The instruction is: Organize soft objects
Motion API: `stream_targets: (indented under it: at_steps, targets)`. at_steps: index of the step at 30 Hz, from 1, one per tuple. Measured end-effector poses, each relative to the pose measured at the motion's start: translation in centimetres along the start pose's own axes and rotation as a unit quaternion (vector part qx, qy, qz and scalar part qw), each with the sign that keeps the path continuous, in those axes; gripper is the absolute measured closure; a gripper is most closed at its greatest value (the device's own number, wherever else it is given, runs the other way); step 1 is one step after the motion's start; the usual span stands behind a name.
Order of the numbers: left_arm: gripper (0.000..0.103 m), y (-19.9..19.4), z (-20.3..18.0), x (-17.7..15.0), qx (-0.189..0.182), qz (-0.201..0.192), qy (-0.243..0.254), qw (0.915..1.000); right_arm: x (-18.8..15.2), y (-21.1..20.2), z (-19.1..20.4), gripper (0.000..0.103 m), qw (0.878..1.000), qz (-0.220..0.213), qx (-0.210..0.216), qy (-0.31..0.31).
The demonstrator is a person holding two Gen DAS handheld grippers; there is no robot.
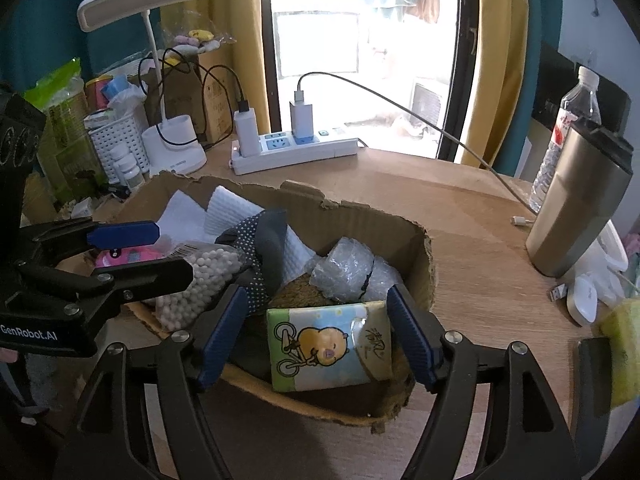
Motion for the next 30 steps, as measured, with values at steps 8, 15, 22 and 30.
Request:
stream_targets:
  at_steps: [8,15,22,30]
  targets:
    - [0.029,-1.5,-0.6,-0.2,0.001,-0.010,0.005,0.9999,-0.1,-1.5,0.4,0.027,1.000,-0.009,-0.005,-0.002]
    - [0.029,-3.0,-0.9,-0.6,0.002,-0.019,0.009,0.9998,-0.2,-2.8,0.7,0.027,1.000,-0.016,-0.010,-0.005]
    - [0.029,-4.5,-1.3,-1.0,0.004,-0.030,0.012,0.9995,-0.5,-4.2,1.1,0.027,1.000,-0.023,-0.016,-0.006]
    - [0.029,-6.1,-1.8,-1.3,0.009,-0.042,0.021,0.9989,-0.7,-5.8,1.6,0.027,0.999,-0.033,-0.019,-0.008]
Point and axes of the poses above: each gripper's, at about its wrist camera, not at the fingertips, and y roughly the way its jaws point, z to its left, x to its top, the point moved 9 cm from there along y, roughly the way its jaws point, and after that the axes turned 2 degrees about -x, right-handed, at the moved point
